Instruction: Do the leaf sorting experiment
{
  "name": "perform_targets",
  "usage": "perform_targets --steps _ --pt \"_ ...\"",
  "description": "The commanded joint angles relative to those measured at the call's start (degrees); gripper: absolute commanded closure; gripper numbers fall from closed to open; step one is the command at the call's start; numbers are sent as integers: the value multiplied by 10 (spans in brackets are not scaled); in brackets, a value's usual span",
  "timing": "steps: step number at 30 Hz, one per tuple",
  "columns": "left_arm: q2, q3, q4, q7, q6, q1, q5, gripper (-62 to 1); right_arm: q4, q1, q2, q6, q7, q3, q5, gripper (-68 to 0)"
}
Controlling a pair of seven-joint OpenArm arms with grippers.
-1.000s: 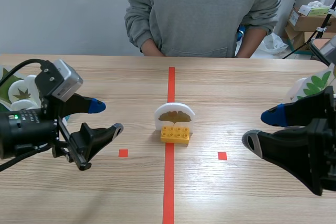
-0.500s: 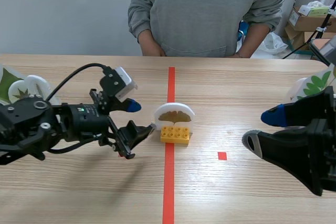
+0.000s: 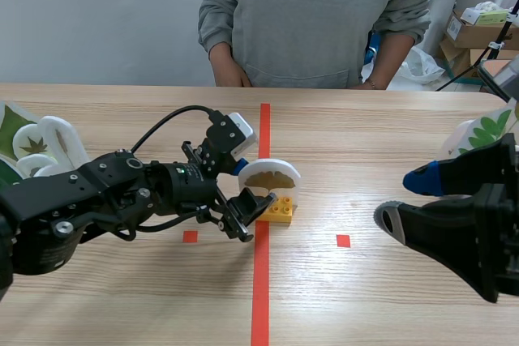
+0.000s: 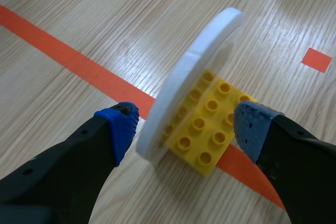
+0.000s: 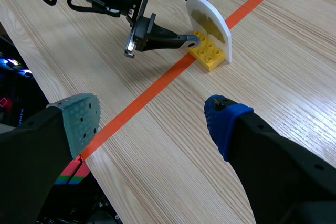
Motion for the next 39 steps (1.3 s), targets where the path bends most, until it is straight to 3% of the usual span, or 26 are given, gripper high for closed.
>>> perform_targets --steps 1,9,25,32,35,39 --pt "10 -5 9 -12 8 -10 -5 -407 0 7 8 5 9 3 6 -411" --pt "18 -5 1 -14 9 -11 -5 -400 0 7 8 5 9 3 6 -411" --pt "17 -5 1 -22 9 -11 -5 -126 0 7 8 5 9 3 6 -411" --pt "17 -5 1 -29 9 -10 -5 -109 0 7 8 5 9 3 6 -411" --pt "17 -5 1 -33 8 -9 -5 -36 0 7 8 5 9 3 6 -411" --pt "17 -5 2 -35 5 -6 -5 -41 0 7 8 5 9 3 6 -411"
